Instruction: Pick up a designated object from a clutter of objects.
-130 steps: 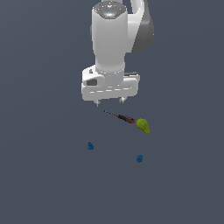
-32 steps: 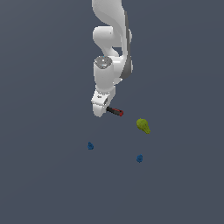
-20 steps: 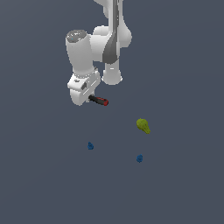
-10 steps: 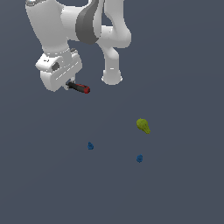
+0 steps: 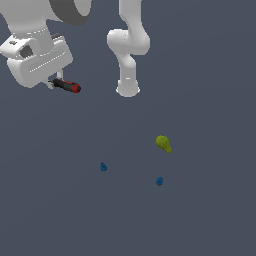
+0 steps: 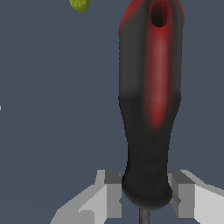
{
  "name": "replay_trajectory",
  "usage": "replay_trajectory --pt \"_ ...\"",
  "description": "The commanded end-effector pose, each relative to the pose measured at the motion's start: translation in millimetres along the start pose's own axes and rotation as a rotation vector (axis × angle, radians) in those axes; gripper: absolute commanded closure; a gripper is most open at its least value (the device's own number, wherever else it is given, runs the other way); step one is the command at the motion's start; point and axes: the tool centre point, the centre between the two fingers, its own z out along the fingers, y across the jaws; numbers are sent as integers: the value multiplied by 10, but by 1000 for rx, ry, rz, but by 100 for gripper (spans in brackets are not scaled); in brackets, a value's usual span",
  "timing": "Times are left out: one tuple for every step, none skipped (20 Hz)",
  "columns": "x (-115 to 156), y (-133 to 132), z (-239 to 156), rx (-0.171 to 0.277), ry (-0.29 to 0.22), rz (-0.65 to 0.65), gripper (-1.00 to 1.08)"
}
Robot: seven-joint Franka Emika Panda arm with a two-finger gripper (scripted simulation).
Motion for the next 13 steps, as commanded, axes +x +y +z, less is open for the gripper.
replay_trajectory --pt "-92 58 -116 0 0 -1 108" --pt "-118 77 -152 0 -1 -1 108" --pt "-144 94 -183 0 -1 -1 108" --pt "-167 110 -211 0 -1 -1 108" --pt "-186 123 -235 0 -1 -1 108" --pt "-203 135 -255 0 -1 -1 108" --pt "-217 146 -273 0 -1 -1 108" --pt "-228 155 -286 0 -1 -1 108" --pt "-236 162 -297 0 -1 -1 108" --pt "-242 168 -304 0 -1 -1 108" --pt "-245 172 -309 0 -1 -1 108" --pt "-247 174 -312 0 -1 -1 108" --pt "-247 175 -312 0 -1 -1 108"
